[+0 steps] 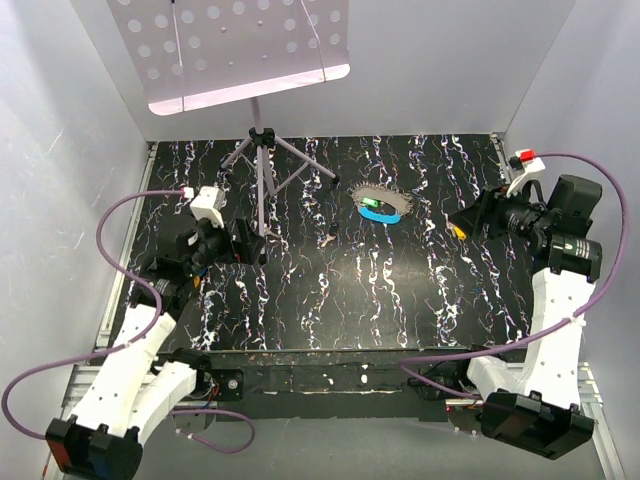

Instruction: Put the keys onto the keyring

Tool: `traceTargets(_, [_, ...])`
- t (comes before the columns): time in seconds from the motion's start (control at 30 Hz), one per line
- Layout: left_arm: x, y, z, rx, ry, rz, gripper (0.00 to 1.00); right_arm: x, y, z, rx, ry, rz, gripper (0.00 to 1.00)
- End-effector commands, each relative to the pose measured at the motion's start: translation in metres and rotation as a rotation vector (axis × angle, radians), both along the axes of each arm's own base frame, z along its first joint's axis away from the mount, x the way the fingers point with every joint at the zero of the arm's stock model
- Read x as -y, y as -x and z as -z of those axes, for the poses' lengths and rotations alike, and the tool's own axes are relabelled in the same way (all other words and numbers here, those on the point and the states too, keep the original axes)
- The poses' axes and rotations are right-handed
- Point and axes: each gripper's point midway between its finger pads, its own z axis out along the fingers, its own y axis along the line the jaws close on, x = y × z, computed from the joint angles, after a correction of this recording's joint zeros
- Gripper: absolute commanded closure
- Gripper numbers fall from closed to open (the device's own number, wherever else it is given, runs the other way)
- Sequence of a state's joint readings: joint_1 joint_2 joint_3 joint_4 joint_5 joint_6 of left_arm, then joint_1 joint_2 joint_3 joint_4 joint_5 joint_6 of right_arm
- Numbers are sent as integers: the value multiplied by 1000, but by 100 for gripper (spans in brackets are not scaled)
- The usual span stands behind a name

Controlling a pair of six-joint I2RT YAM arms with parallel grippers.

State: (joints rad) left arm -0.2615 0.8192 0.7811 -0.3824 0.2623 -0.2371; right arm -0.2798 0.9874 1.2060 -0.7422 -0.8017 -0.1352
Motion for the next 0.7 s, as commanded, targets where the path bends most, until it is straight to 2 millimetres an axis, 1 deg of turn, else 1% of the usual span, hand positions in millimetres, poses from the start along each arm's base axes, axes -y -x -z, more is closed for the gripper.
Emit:
traceTargets(0.0, [-28,5,-1,42,-65,-123,2,1,2,-4,0,-75,57,32])
traceTargets(0.1, [-27,7,1,67,-57,-116,2,-7,13,-3,36,-72,-16,32])
traceTargets(0.2, [-27,10,-6,99,-59,-100,2,-9,15,5,30,-101,-3,31])
traceTargets(0.33, [-26,16,-16,155,-56,-77,2,-1,12,15,13,-149,123,28])
traceTargets(0.4, [-25,16,-16,163,-61,-70,2,0,15,19,15,-148,142,27])
traceTargets(0.47, [-26,16,-13,156,-70,-73,2,2,16,24,14,-151,175,26])
traceTargets(0.53, [-28,16,-8,139,-79,-82,2,9,13,27,7,-164,240,24])
traceTargets(0.67, [-29,16,-7,136,-68,-94,2,16,11,33,33,-164,305,23])
